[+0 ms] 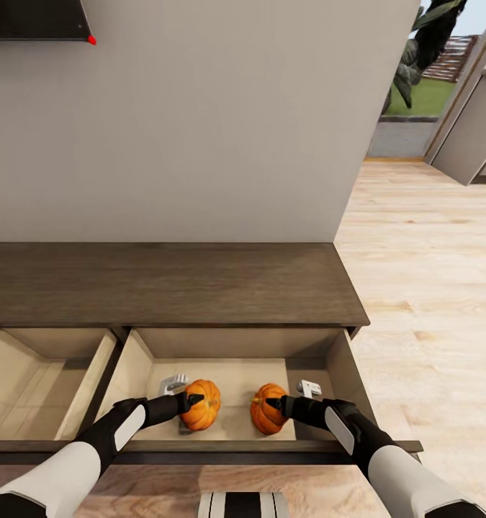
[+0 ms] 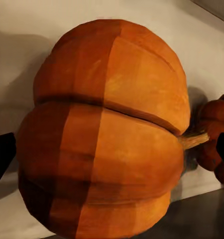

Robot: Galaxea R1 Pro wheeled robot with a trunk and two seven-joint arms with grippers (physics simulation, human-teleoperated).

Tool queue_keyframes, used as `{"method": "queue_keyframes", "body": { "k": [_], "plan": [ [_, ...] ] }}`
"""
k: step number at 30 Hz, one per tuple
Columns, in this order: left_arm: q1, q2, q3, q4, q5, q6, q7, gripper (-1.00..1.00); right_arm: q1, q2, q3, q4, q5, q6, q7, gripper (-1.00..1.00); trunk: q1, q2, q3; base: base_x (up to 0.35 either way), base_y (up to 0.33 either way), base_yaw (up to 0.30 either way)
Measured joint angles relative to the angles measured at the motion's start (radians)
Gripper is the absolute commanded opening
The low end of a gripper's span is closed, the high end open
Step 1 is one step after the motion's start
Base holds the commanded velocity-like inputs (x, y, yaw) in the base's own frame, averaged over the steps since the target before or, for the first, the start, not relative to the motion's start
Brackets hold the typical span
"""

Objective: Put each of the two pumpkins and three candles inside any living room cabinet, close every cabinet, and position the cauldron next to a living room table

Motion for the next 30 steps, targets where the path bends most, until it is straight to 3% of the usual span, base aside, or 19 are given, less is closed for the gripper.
{"method": "queue_keyframes", "body": {
  "k": [1,5,9,12,14,30],
  "plan": [
    [0.0,0.001,0.0,0.0,0.002,0.0,0.0,1.0,0.001,-0.001,0.0,-0.001,0.0,0.0,-0.001,1.0,0.0,0.0,0.0,0.0,0.0,0.0],
    [0.0,0.047,-0.003,-0.002,0.007,0.004,-0.001,1.0,0.003,-0.001,-0.005,-0.007,0.0,0.0,-0.002,1.0,0.0,0.0,0.0,0.0,0.0,0.0],
    [0.0,0.061,0.003,-0.011,0.009,0.005,0.0,1.0,0.003,0.0,-0.009,-0.007,-0.001,0.001,-0.002,1.0,0.0,0.0,0.0,0.0,0.0,0.0],
    [0.0,0.083,0.041,-0.021,0.009,0.006,-0.001,1.0,0.003,0.0,-0.011,-0.007,-0.001,0.003,-0.002,1.0,0.0,0.0,0.0,0.0,0.0,0.0],
    [0.0,0.114,0.086,-0.033,0.008,0.007,-0.002,1.0,0.002,0.0,-0.011,-0.006,-0.001,0.003,-0.006,1.0,0.0,0.0,0.0,0.0,0.0,0.0],
    [-0.001,0.117,0.089,-0.034,0.009,0.007,-0.013,1.0,0.003,-0.021,-0.012,-0.023,-0.007,0.011,-0.037,1.0,0.001,0.0,0.0,0.0,0.0,0.0]
  ]
}}
